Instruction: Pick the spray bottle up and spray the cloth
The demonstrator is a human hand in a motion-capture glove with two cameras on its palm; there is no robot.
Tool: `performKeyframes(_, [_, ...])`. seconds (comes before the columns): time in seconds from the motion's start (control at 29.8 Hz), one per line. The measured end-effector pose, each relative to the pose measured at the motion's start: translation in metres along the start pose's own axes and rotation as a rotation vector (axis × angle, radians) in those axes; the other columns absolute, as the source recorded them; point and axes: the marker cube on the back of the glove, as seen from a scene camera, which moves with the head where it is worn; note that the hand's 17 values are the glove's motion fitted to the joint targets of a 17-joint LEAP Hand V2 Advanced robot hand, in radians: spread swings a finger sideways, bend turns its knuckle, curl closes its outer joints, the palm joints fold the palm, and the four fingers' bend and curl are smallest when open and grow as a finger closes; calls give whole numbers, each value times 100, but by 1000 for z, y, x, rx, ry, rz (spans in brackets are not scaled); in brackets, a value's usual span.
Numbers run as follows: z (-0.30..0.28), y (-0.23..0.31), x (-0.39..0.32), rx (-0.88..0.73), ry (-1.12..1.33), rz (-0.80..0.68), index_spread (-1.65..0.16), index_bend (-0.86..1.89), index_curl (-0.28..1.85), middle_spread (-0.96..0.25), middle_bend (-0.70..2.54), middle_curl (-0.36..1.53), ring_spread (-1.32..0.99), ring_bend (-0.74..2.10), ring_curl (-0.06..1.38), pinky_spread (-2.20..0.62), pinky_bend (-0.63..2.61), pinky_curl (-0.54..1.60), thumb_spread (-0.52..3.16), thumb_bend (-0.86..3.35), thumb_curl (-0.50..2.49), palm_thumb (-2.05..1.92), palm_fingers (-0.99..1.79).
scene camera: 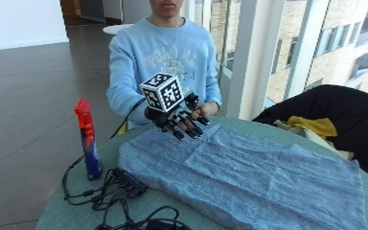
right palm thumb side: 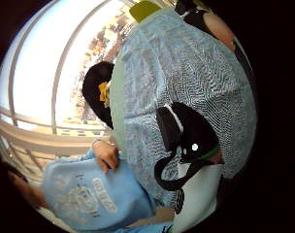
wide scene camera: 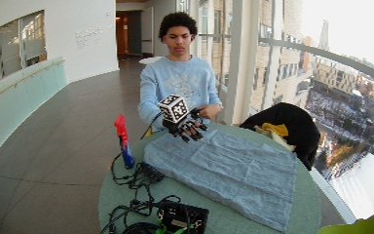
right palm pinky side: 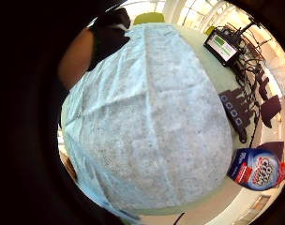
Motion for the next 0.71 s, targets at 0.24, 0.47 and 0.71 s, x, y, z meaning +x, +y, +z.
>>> performKeyframes(0.24, [1, -7, 2, -8, 27, 13, -40, 16, 27, -7, 33, 28, -2, 19, 20, 22, 19, 24, 113, 24, 20, 54, 56])
performKeyframes(0.47, [4, -11, 5, -21, 41, 21, -40, 16, 28, -7, 31, 30, -1, 19, 22, 23, 19, 25, 116, 19, 21, 55, 55])
performKeyframes(0.71, [-1, 0, 9, -8, -11, 38, -41, 16, 29, -7, 30, 32, -1, 19, 23, 23, 19, 27, 117, 15, 22, 56, 54])
